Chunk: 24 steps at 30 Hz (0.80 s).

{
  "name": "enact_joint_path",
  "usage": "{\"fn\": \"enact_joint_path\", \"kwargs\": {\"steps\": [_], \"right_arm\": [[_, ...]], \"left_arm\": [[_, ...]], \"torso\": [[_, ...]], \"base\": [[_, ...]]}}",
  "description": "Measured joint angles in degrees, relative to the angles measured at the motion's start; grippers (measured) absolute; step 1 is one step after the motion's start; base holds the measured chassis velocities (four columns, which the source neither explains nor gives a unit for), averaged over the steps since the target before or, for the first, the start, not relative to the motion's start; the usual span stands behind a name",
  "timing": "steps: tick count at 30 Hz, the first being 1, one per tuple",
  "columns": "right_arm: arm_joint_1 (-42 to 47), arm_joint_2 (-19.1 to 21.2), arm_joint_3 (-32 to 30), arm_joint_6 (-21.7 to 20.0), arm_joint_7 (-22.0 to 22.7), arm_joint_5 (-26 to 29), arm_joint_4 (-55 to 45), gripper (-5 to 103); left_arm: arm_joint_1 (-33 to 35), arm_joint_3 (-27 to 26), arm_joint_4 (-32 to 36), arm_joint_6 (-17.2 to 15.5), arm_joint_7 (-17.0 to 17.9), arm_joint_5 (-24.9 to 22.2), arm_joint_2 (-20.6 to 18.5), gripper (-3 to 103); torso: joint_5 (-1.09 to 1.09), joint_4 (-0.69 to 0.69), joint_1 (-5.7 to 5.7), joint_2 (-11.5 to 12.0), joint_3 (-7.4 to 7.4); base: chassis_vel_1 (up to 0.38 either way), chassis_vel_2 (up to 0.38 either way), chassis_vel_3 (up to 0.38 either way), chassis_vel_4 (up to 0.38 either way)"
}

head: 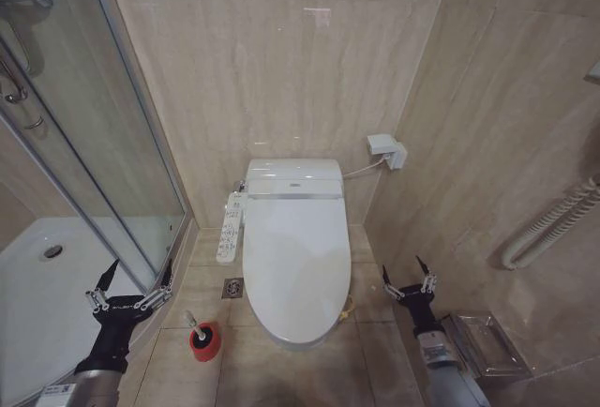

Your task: Open the toilet lid, clean the toilet bowl with a toilet brush, close the toilet lid, and flush.

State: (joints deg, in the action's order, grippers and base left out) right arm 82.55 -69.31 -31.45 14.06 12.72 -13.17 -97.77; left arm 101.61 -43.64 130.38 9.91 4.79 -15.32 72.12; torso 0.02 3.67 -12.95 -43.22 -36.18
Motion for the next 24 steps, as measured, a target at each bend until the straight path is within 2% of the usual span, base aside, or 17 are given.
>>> {"fn": "enact_joint_path", "kwargs": {"steps": [6, 7, 8, 13, 21, 24], "right_arm": [[-0.62, 4.37, 2.36, 1.35, -1.28, -0.49, 3.67, 90], [-0.62, 4.37, 2.36, 1.35, -1.28, -0.49, 3.67, 90], [-0.73, 4.99, 3.0, 1.9, -1.68, -0.74, 4.31, 83], [-1.34, 6.6, 5.24, 3.31, -2.78, -1.47, 6.87, 83], [-2.74, 5.43, 6.94, 4.66, -2.29, -2.31, 10.36, 83], [-2.4, 3.13, 5.32, 3.26, 1.13, -1.86, 8.11, 83]], "left_arm": [[0.0, 0.0, 0.0, 0.0, 0.0, 0.0, 0.0, 100], [0.0, 0.0, 0.0, 0.0, 0.0, 0.0, 0.0, 100], [0.0, 0.0, 0.0, 0.0, 0.0, 0.0, 0.0, 100], [0.0, 0.0, 0.0, 0.0, 0.0, 0.0, 0.0, 100], [0.0, 0.0, 0.0, 0.0, 0.0, 0.0, 0.0, 100], [0.0, 0.0, 0.0, 0.0, 0.0, 0.0, 0.0, 100]], "torso": [[0.0, -0.01, 0.0, 0.0, 0.0], [0.0, -0.01, 0.0, 0.0, 0.0], [0.01, -0.04, 0.0, 0.0, 0.0], [-0.01, -0.01, 0.0, -0.01, 0.01], [-0.03, 0.03, -0.01, 0.0, 0.0], [-0.04, 0.0, -0.01, 0.0, 0.0]], "base": [[0.0, 0.0, 0.0, 0.0], [0.0, 0.0, 0.0, 0.0], [0.0, 0.0, 0.0, 0.0], [0.0, 0.0, 0.0, 0.0], [0.0, 0.0, 0.0, 0.0], [0.0, 0.0, 0.0, 0.0]]}}
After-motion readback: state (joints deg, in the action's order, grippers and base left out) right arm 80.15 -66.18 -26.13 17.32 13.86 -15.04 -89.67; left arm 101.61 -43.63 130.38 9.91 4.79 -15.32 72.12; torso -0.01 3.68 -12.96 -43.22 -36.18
